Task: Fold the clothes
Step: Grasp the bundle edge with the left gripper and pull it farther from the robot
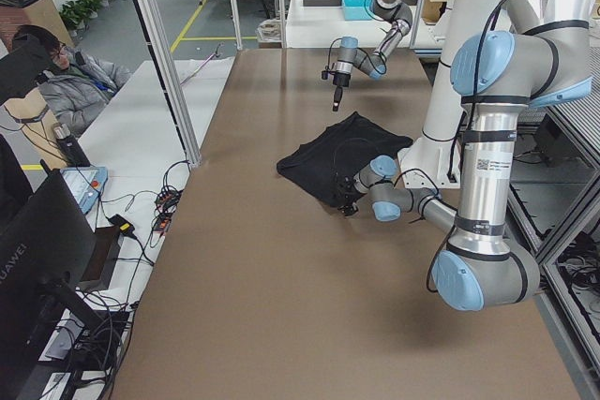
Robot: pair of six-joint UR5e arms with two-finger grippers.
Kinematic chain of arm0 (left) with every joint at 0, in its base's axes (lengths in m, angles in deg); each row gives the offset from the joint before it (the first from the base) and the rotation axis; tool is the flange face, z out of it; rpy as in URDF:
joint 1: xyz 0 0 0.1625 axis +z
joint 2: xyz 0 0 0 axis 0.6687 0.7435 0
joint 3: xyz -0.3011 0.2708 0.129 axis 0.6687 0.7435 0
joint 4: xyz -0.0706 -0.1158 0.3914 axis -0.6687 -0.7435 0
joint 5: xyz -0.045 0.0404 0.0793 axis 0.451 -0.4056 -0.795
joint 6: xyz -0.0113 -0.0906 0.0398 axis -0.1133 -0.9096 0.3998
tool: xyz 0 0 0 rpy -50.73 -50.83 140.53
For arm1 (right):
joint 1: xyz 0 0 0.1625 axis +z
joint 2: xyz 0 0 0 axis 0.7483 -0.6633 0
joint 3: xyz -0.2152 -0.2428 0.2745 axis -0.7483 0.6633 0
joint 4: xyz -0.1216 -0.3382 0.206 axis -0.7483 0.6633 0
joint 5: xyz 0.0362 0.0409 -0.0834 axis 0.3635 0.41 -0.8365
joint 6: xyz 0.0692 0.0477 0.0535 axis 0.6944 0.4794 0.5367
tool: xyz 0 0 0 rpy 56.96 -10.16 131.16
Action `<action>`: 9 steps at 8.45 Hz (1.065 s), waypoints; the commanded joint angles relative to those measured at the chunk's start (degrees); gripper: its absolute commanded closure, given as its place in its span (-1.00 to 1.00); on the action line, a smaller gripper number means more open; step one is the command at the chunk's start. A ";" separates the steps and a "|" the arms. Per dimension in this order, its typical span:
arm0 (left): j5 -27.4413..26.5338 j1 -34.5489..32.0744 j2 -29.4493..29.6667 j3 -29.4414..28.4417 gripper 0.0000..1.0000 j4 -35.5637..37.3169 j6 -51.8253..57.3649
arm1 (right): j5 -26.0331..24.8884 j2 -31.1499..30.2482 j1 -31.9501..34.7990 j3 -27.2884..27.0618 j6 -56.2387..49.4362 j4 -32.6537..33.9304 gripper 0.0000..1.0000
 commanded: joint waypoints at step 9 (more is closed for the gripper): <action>9.11 -15.17 2.32 -2.27 1.00 1.79 8.45 | -0.02 0.09 -0.34 -0.20 0.52 -0.08 -0.89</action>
